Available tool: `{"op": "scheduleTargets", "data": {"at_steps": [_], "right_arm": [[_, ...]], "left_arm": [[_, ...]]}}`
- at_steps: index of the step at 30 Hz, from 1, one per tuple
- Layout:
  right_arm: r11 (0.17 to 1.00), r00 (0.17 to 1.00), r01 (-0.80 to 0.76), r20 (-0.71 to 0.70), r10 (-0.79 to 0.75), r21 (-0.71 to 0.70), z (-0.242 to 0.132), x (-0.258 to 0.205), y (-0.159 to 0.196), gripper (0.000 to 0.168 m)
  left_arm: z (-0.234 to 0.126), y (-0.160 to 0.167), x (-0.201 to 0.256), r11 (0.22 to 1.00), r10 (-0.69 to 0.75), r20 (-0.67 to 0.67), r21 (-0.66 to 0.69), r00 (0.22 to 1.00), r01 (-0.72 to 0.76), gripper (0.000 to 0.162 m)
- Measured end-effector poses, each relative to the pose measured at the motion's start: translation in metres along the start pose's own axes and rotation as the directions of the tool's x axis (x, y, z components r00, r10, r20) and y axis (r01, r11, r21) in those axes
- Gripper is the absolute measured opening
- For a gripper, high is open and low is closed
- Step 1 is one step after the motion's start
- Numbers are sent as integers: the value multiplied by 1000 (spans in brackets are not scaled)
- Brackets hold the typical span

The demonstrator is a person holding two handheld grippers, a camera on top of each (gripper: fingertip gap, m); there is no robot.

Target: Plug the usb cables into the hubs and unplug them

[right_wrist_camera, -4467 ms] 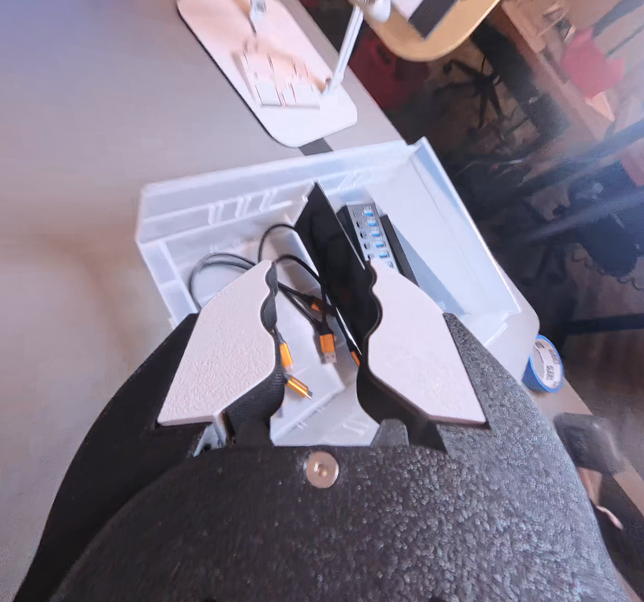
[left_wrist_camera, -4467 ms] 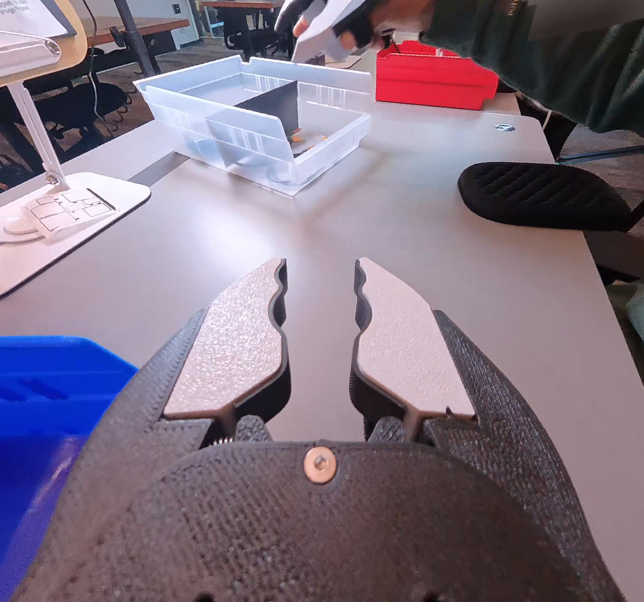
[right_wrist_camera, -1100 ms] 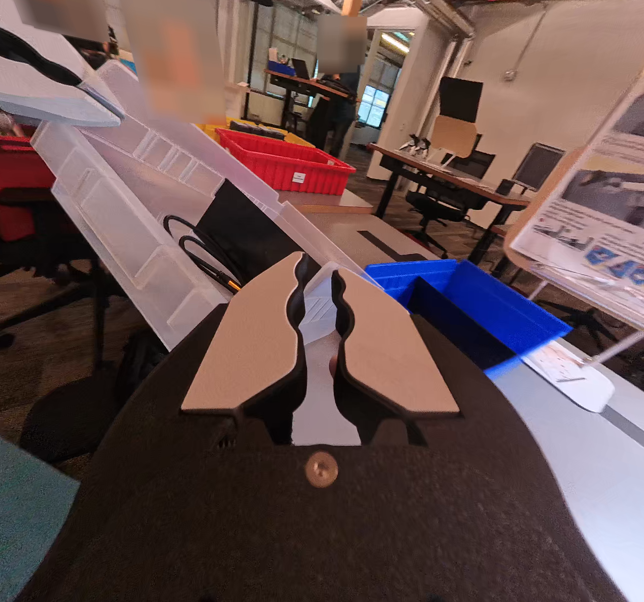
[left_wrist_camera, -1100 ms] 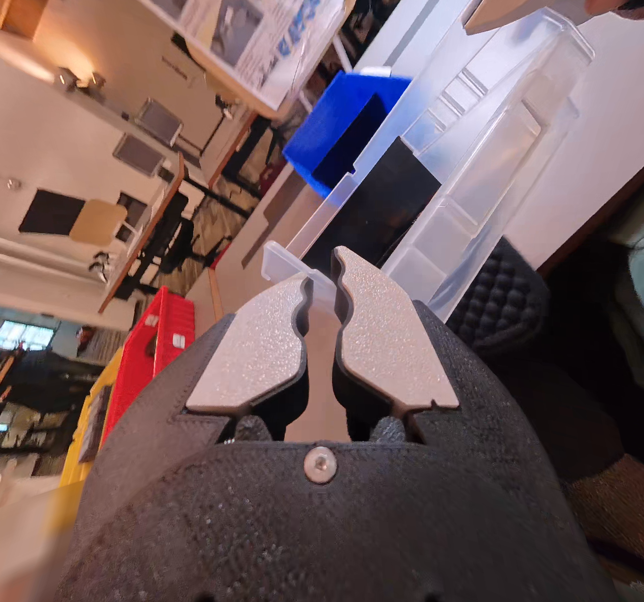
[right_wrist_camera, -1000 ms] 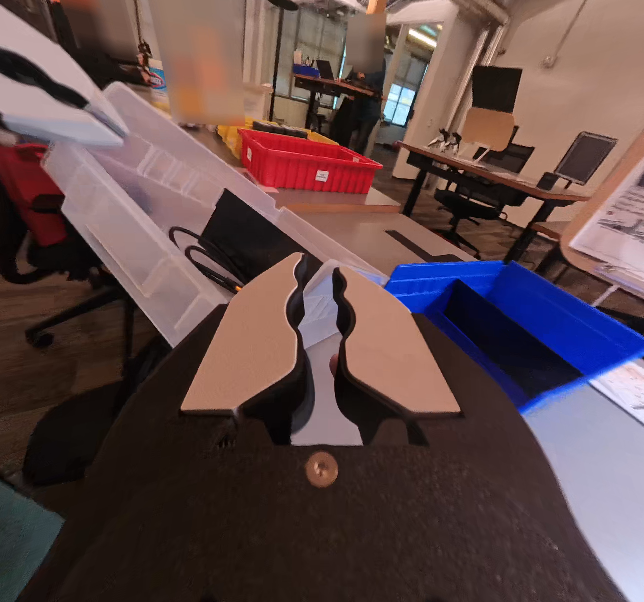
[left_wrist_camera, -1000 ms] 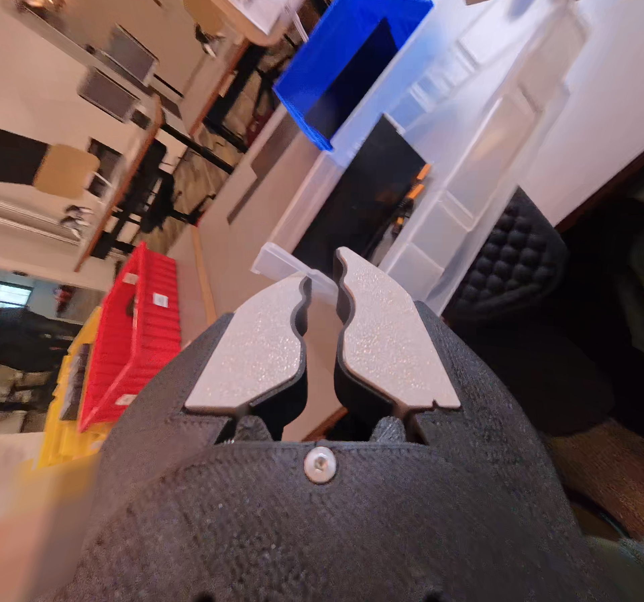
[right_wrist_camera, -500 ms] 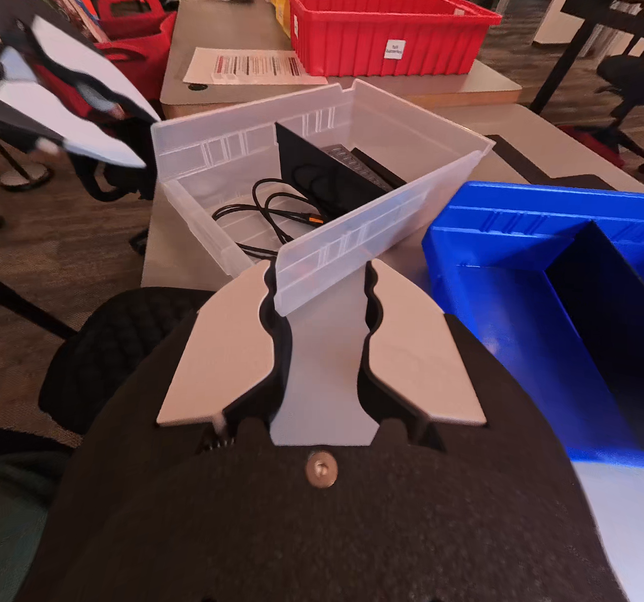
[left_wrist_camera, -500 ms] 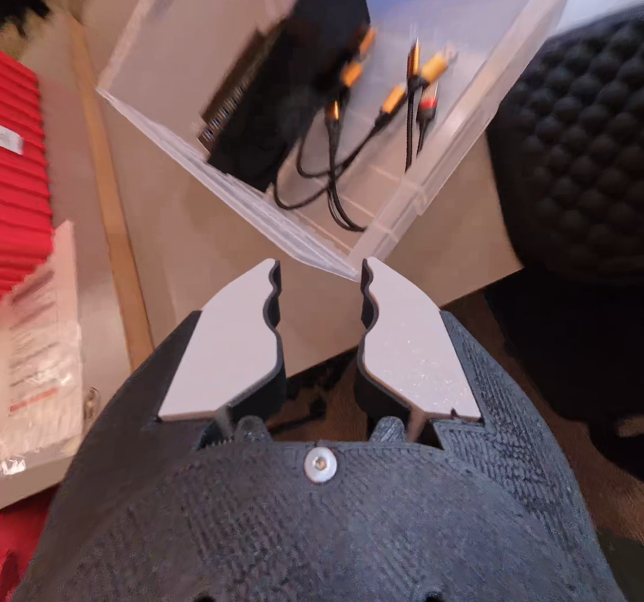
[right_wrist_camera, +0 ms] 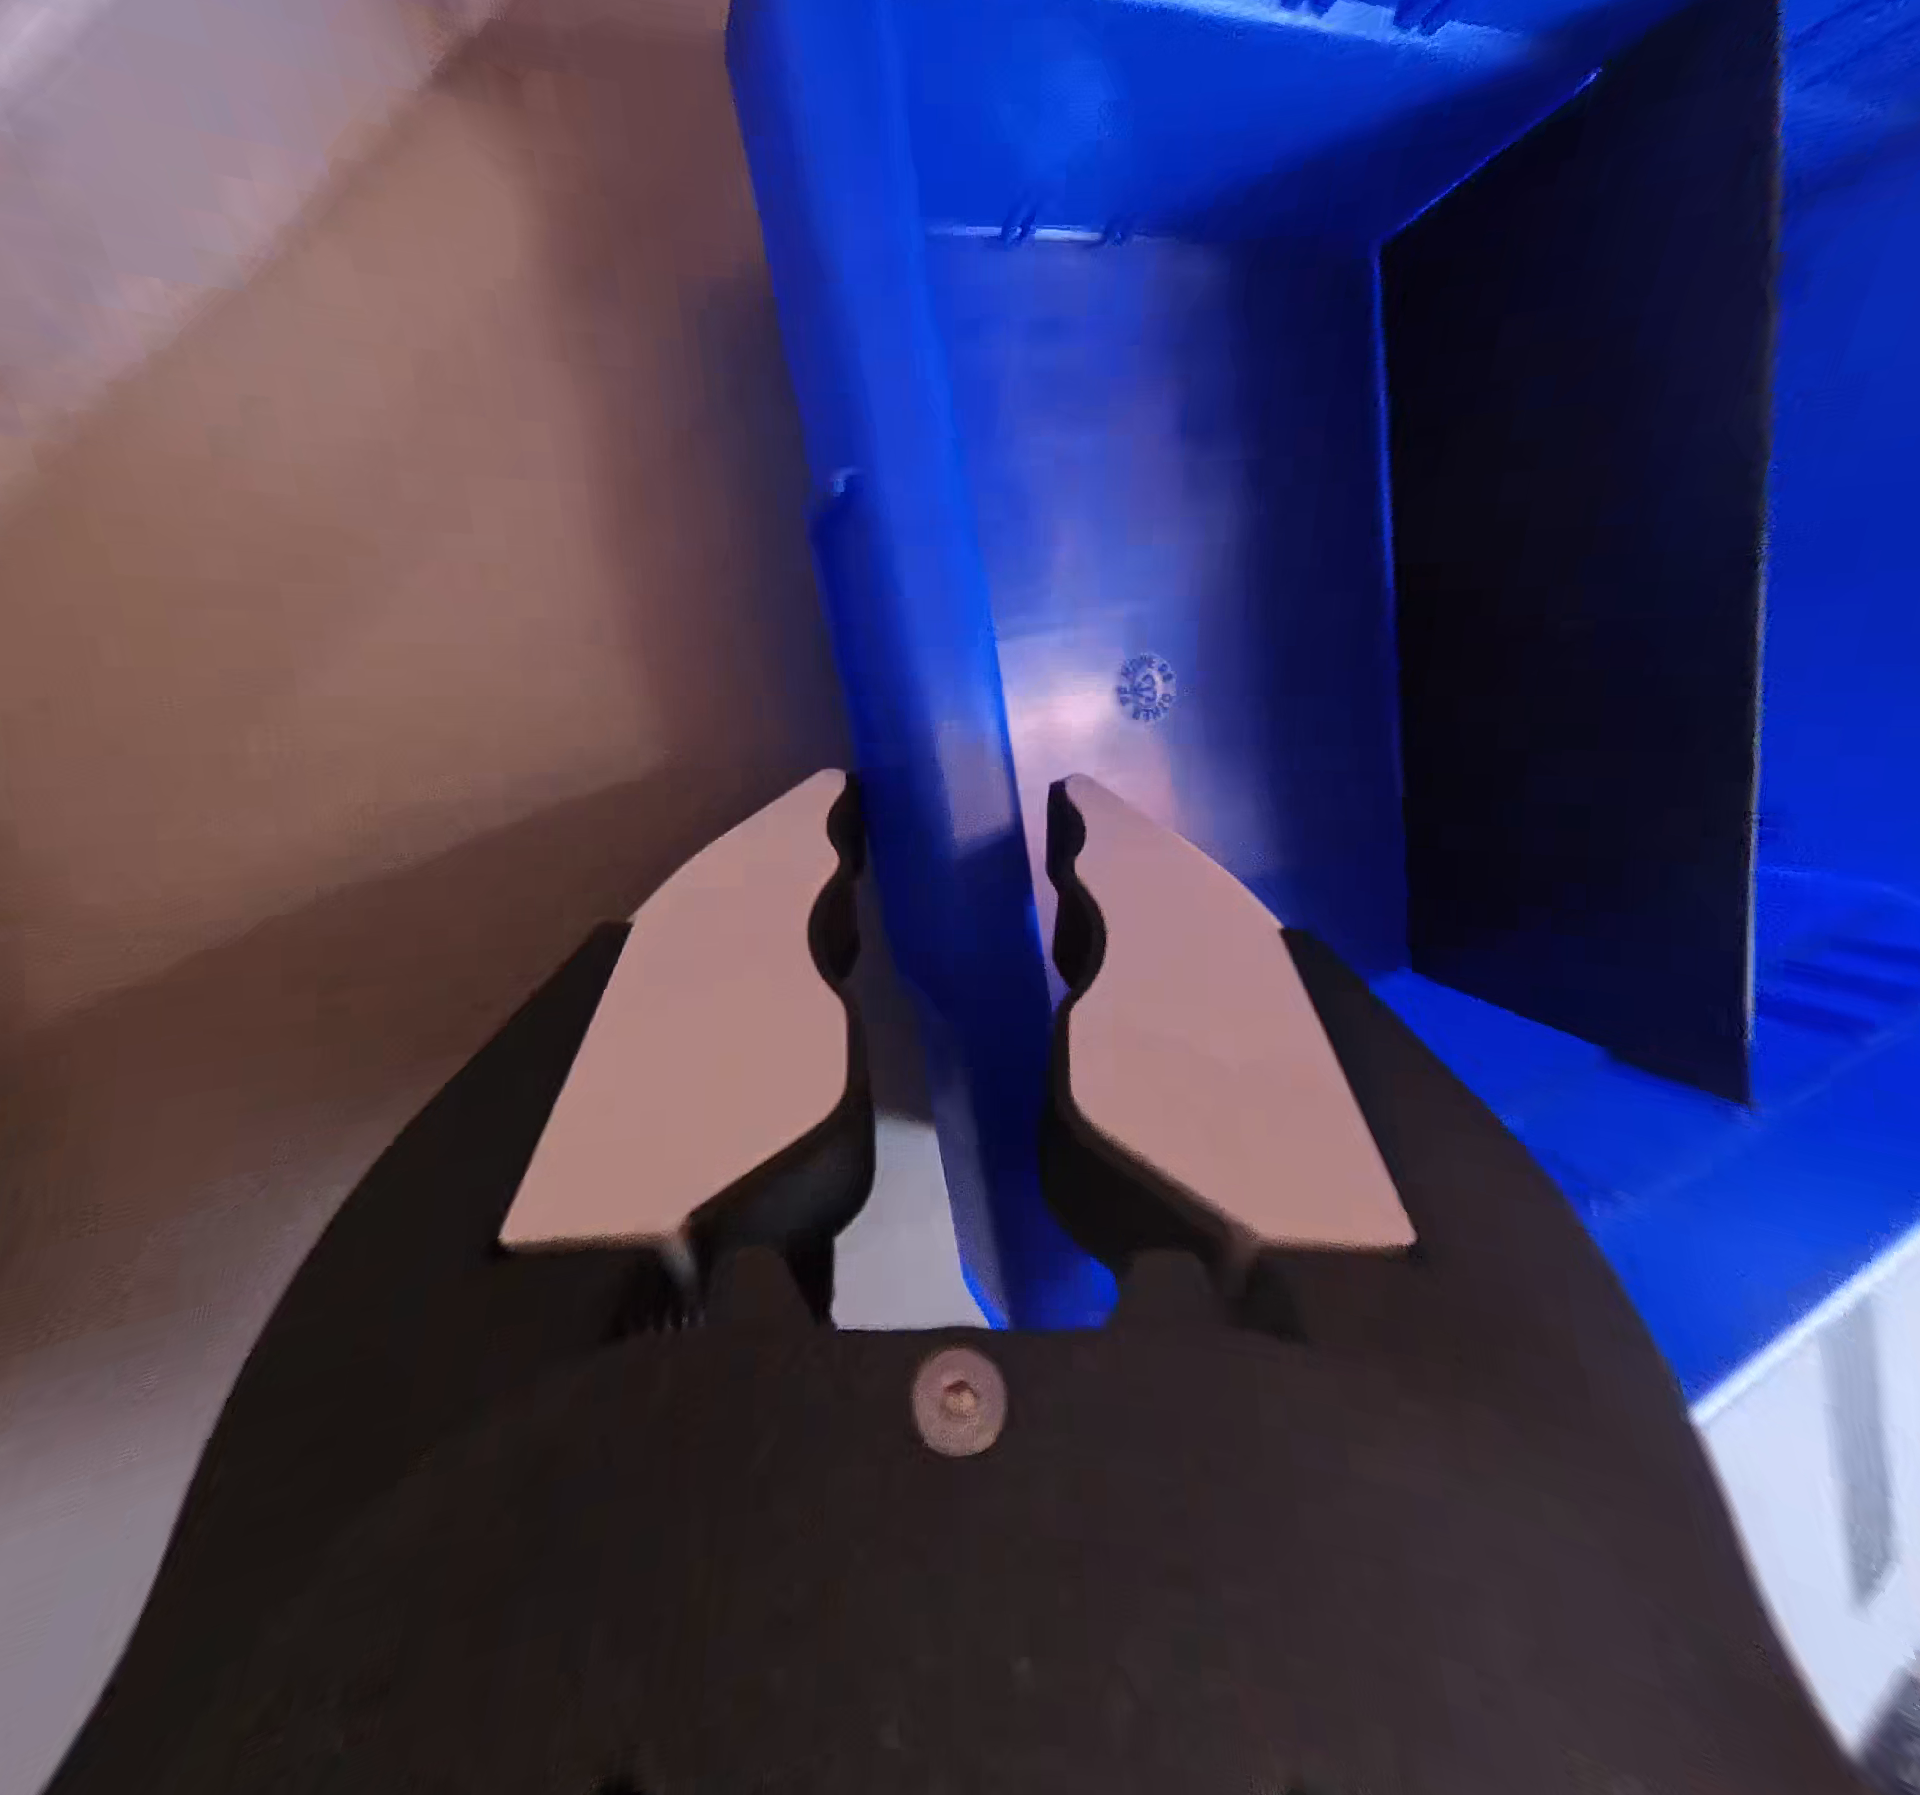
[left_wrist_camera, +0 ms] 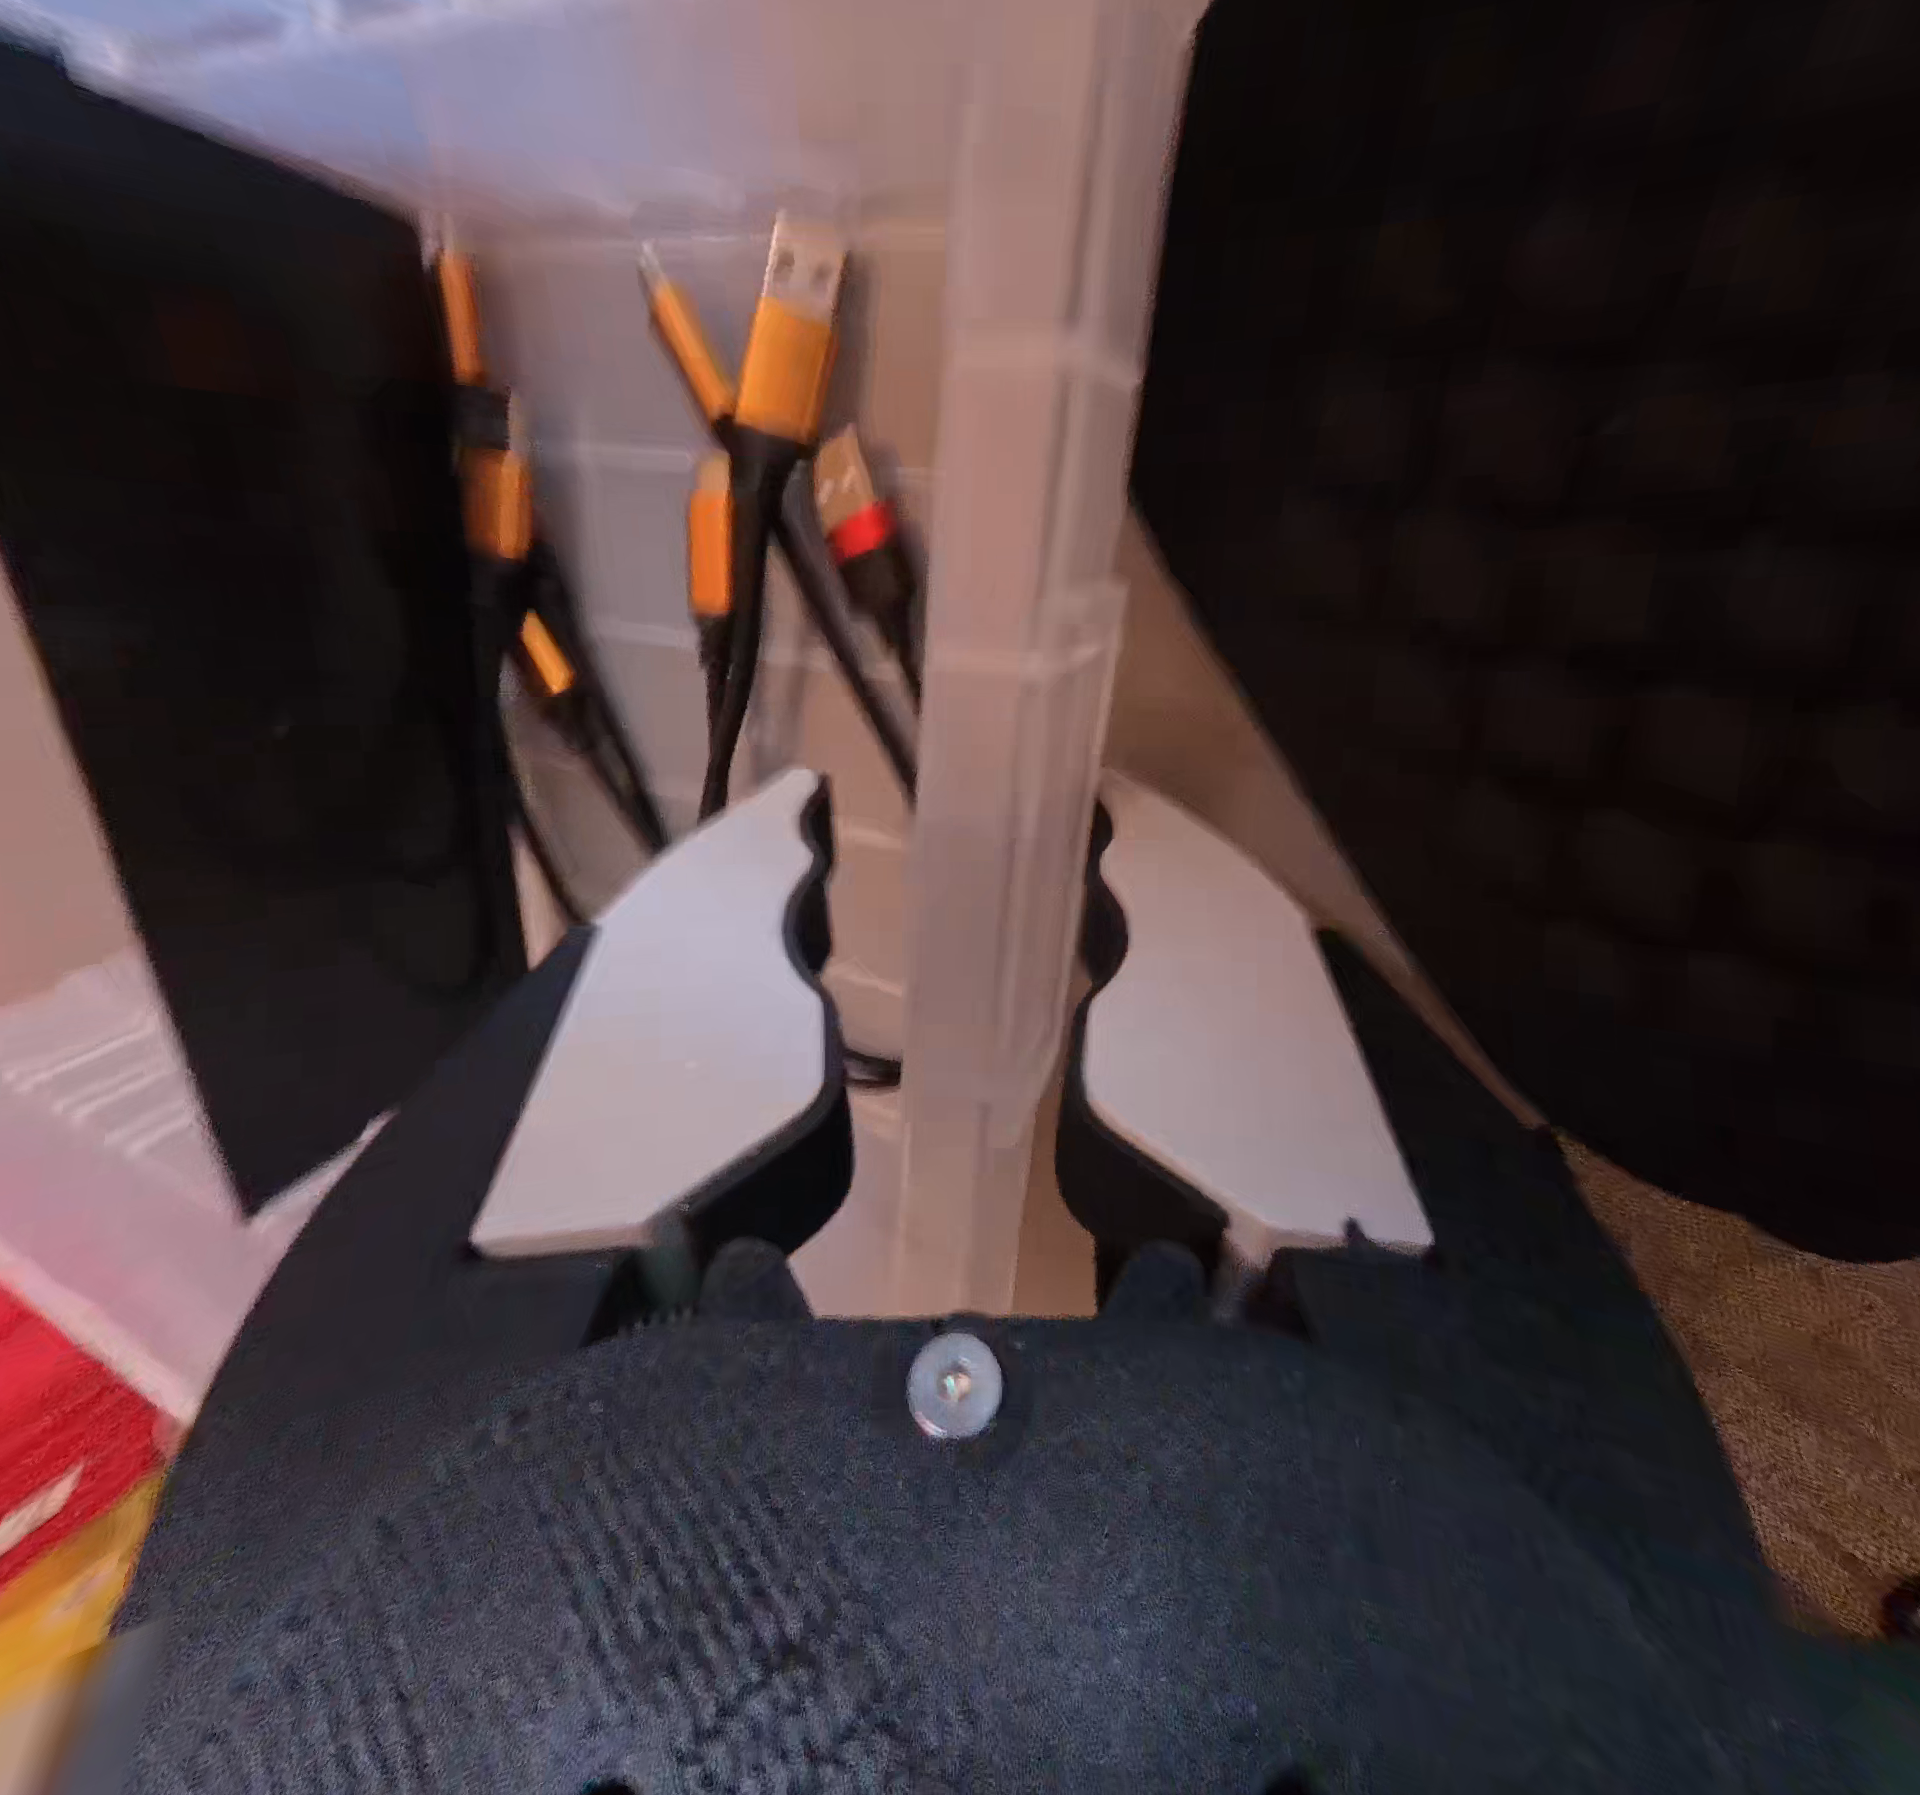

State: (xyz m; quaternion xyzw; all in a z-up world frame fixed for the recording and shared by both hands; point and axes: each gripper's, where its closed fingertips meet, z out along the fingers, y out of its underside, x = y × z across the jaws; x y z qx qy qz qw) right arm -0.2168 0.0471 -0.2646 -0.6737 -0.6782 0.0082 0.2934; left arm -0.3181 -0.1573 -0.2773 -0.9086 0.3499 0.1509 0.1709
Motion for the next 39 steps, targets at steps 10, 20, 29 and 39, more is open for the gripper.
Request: {"op": "scheduleTargets", "data": {"at_steps": [10,20,29,39], "right_arm": [[987,987,158,-25,-158,17,-106,-26,186,30],[993,988,105,-112,-110,-48,-119,73,310,31],[993,984,37,-172,-56,-111,-98,164,345,33],[770,944,-214,-75,321,600,-164,137,207,38]], "left_arm": [[7,-28,2,990,92,31,108,995,-95,29],[34,-89,-25,973,173,16,151,985,-173,29],[61,-139,-65,949,239,57,197,969,-245,30],[-50,-191,-138,663,-151,-78,731,985,160,26]]}}
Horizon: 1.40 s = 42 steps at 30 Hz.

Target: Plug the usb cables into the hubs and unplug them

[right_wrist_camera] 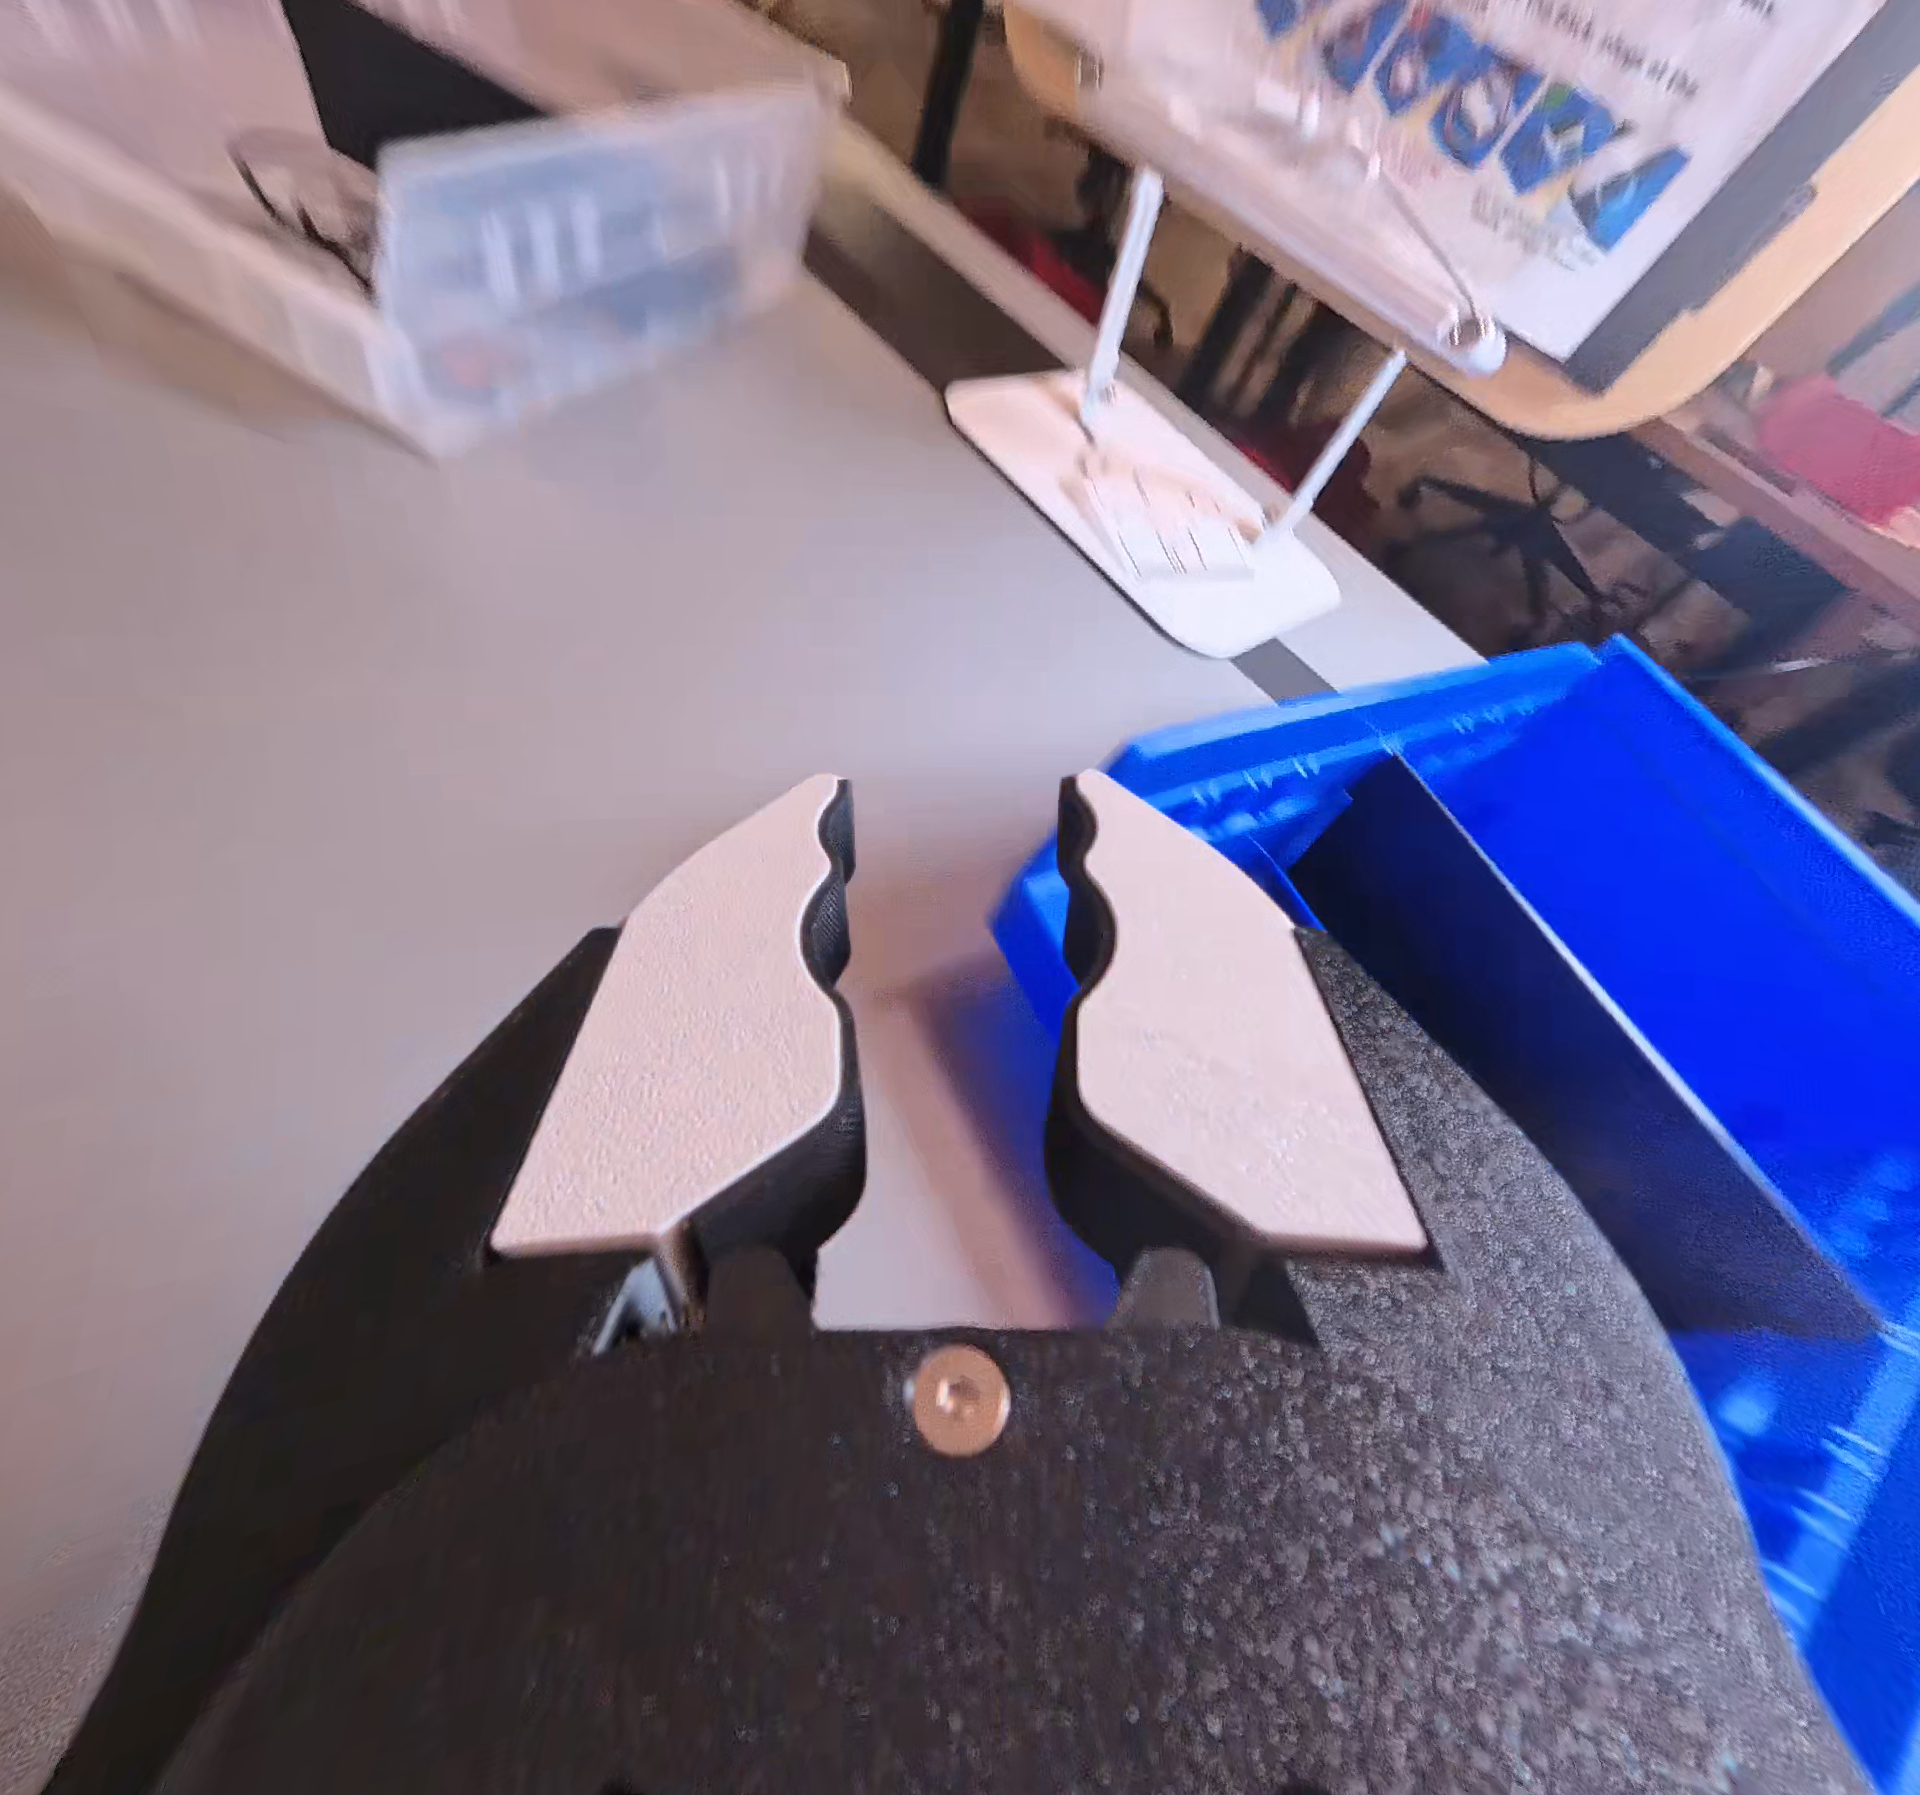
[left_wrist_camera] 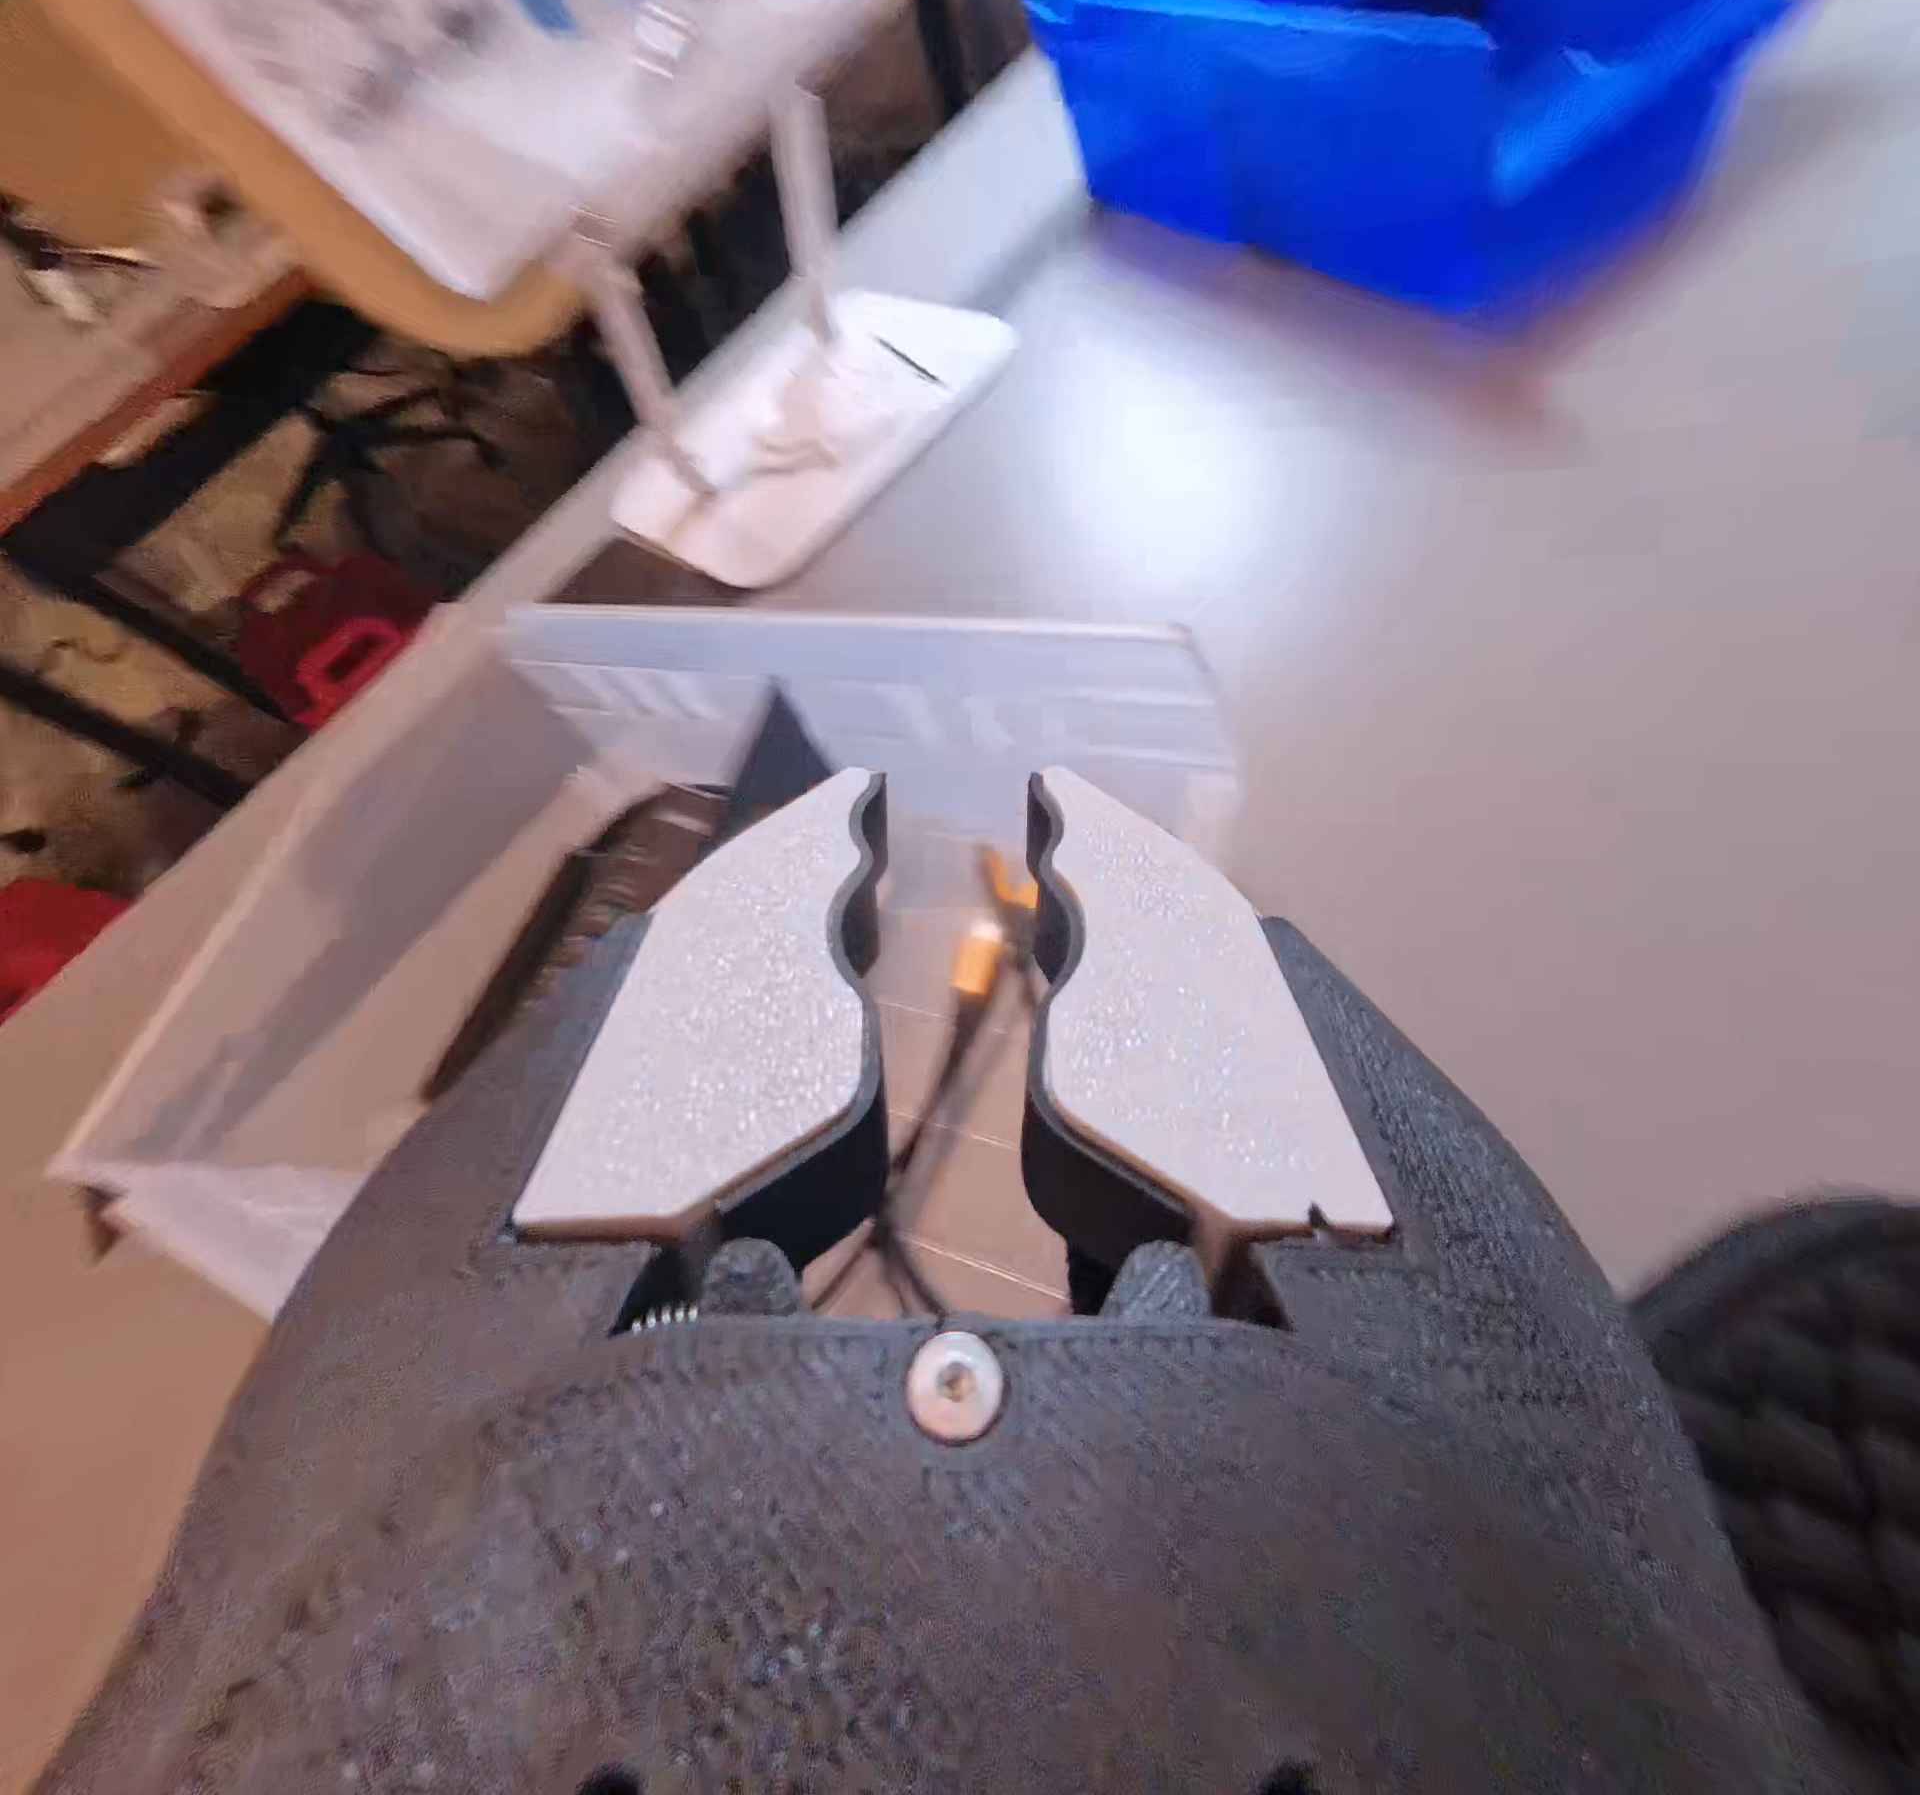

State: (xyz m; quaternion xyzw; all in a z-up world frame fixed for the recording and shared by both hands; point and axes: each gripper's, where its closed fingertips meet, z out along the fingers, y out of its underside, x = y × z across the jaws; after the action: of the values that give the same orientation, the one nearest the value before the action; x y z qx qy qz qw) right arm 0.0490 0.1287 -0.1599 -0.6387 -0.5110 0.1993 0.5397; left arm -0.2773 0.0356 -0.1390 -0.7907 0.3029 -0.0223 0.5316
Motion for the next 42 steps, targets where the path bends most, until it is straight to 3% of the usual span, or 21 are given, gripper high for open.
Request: {"op": "scheduleTargets", "data": {"at_steps": [3,6,11,15,19,32,39,42], "right_arm": [[985,995,-95,5,95,144,11,-8,-14,38],[970,992,-102,-44,115,223,13,-2,-12,36],[955,983,-141,-79,167,259,7,10,-1,34],[961,982,-141,-91,166,240,11,10,9,31],[972,989,-94,-89,115,216,14,1,13,29],[970,992,-118,-13,123,212,17,-10,12,27],[971,993,-117,-10,121,208,14,-11,13,27],[969,991,-124,-13,130,214,12,-9,12,27]], "left_arm": [[2,1,-68,997,-64,125,-40,990,69,26],[20,30,-125,973,-52,202,-209,978,95,27],[65,85,-169,842,127,150,-540,980,-27,26],[101,116,-181,742,144,82,-668,986,-53,27],[121,137,-173,678,56,-9,-733,998,-44,26],[123,139,-170,663,-35,-107,-747,994,-57,25],[124,137,-168,619,111,-175,-758,978,-206,19],[123,138,-166,631,72,-173,-755,982,-179,20]]}}
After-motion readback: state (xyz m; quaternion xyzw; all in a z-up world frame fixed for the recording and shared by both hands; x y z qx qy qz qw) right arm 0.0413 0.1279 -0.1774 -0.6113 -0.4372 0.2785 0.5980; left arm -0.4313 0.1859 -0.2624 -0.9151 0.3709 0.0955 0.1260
